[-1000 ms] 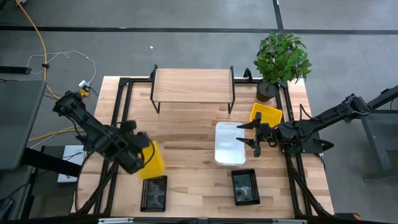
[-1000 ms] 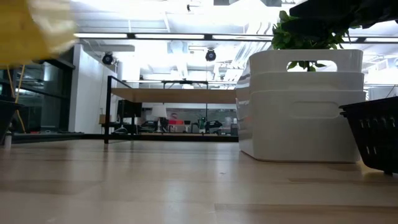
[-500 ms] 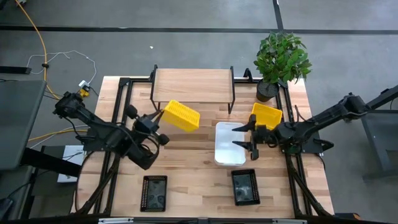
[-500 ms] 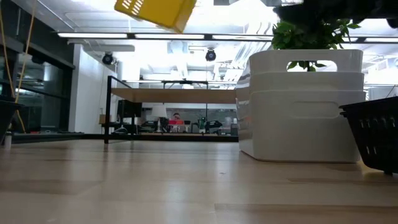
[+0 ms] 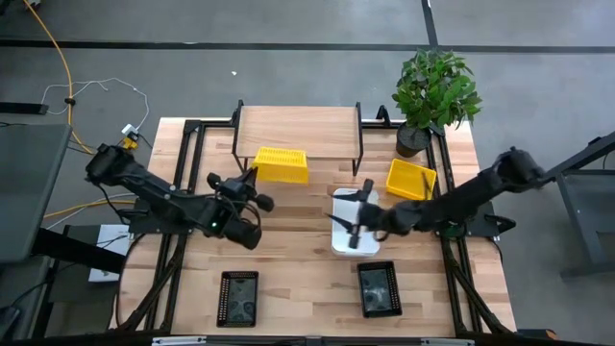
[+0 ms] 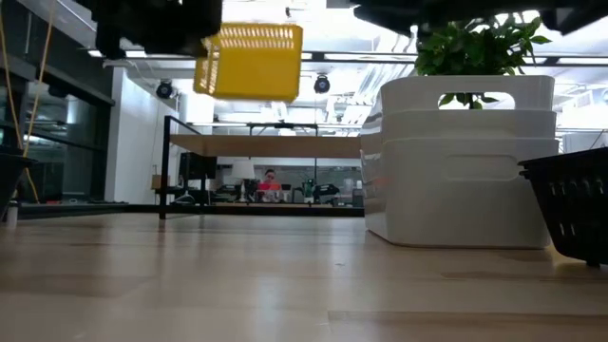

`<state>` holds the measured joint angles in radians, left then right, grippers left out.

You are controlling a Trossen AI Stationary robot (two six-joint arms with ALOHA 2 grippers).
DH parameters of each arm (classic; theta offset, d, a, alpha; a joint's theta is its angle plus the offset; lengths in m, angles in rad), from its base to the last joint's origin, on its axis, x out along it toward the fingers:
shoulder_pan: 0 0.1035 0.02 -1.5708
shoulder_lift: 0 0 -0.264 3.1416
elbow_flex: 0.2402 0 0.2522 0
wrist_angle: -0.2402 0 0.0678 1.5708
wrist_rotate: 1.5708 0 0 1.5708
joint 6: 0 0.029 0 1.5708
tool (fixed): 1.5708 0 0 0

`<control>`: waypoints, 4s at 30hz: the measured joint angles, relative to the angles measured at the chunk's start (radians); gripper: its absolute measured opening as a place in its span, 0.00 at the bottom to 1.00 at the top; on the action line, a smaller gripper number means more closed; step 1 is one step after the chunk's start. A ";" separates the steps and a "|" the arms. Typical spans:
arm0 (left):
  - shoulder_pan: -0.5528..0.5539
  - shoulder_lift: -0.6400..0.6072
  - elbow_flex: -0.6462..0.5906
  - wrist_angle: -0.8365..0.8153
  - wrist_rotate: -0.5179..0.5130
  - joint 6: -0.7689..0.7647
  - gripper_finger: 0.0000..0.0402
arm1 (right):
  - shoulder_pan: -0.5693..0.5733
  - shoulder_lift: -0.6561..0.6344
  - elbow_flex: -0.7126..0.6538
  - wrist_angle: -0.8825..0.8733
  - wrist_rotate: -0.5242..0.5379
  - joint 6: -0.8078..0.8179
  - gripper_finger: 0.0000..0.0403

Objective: Stack baskets on shelf by color
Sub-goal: Stack the bottom yellow bin on the yellow bins

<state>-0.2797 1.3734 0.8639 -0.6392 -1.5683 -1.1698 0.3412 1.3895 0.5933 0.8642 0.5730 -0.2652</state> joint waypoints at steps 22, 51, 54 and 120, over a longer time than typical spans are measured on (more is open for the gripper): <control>0.002 0.044 -0.012 0.482 -0.003 0.467 0.00 | -0.004 0.326 0.312 0.013 0.611 -0.052 0.56; 0.013 0.127 -0.013 0.876 0.227 0.889 0.04 | -0.069 0.322 0.308 -0.094 0.676 0.020 0.05; 0.011 0.127 -0.013 0.876 0.238 0.920 0.08 | -0.068 0.322 0.308 -0.104 0.677 0.013 0.04; -0.209 0.060 -0.012 0.888 0.445 1.345 0.57 | 0.232 -0.580 0.308 -2.226 0.518 1.650 0.00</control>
<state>-0.4889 1.4338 0.8524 0.2493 -1.1236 0.1753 0.5737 0.8091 0.9016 -1.3618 1.0914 1.3847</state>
